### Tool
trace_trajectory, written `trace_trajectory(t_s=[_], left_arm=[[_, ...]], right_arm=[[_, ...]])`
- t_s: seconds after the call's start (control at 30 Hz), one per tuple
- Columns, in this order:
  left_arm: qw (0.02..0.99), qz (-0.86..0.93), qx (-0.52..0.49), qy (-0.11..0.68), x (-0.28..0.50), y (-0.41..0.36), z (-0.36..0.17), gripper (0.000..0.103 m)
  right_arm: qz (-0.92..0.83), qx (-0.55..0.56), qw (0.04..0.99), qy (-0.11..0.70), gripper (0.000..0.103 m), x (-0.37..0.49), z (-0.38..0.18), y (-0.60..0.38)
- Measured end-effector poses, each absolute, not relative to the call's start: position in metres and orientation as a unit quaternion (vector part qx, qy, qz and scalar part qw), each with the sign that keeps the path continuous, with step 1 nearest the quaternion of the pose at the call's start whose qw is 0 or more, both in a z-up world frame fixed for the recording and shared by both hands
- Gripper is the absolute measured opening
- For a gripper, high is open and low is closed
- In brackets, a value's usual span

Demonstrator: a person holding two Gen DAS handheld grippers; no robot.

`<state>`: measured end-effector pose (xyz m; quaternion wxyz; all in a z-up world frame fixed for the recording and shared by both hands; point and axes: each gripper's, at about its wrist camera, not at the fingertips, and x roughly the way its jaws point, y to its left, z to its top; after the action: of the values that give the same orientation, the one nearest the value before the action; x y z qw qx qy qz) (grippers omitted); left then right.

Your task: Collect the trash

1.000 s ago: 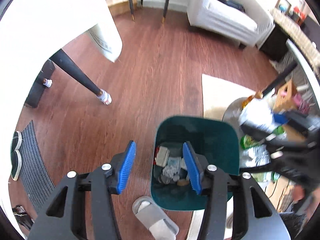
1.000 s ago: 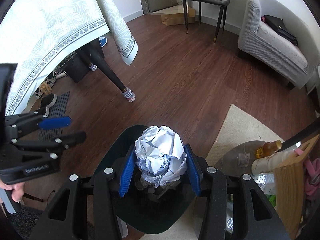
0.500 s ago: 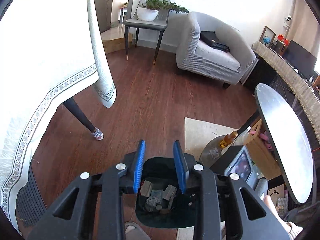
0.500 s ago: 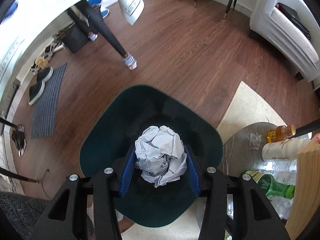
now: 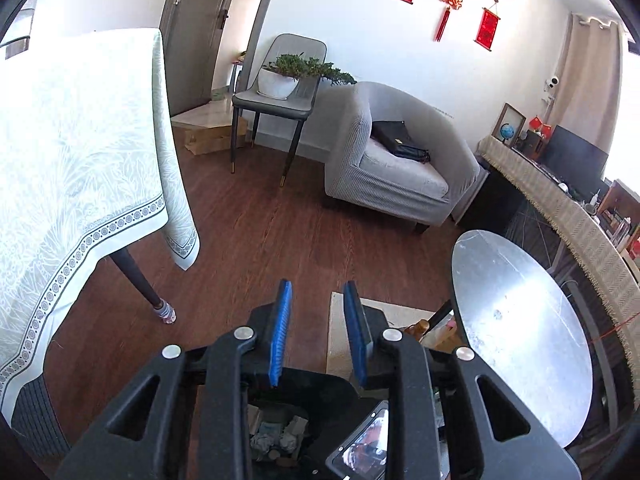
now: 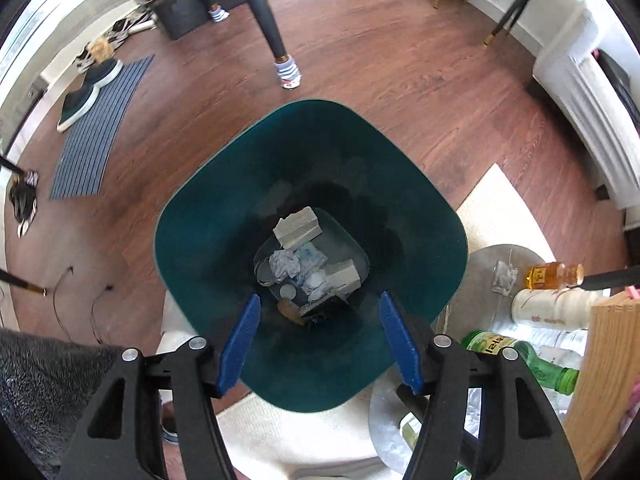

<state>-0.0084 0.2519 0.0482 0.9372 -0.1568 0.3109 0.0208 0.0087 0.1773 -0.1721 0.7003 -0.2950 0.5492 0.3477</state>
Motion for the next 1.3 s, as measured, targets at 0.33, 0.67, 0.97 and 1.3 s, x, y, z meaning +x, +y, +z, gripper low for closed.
trace_trajectory(t_s=[0.33,0.67,0.97,1.3], left_arm=[[0.944,0.02,-0.149,0.295,-0.005,0.233,0.064,0.028],[0.945,0.025,-0.121,0.302,0.002,0.22,0.059,0.03],[0.945,0.017,-0.079,0.317,0.004,0.188,0.047,0.058],[0.949,0.052,-0.027,0.308,0.002,0.166,0.037,0.092]], right_arm=[[0.369,-0.242,0.773,0.455,0.063,0.002,-0.089,0.141],[0.351,-0.165,0.845,0.367,0.058,0.007,-0.015,0.083],[0.288,-0.124,0.887,0.339,0.058,0.018,0.018,0.002],[0.205,-0.071,0.921,0.324,0.078,0.038,0.034,-0.1]])
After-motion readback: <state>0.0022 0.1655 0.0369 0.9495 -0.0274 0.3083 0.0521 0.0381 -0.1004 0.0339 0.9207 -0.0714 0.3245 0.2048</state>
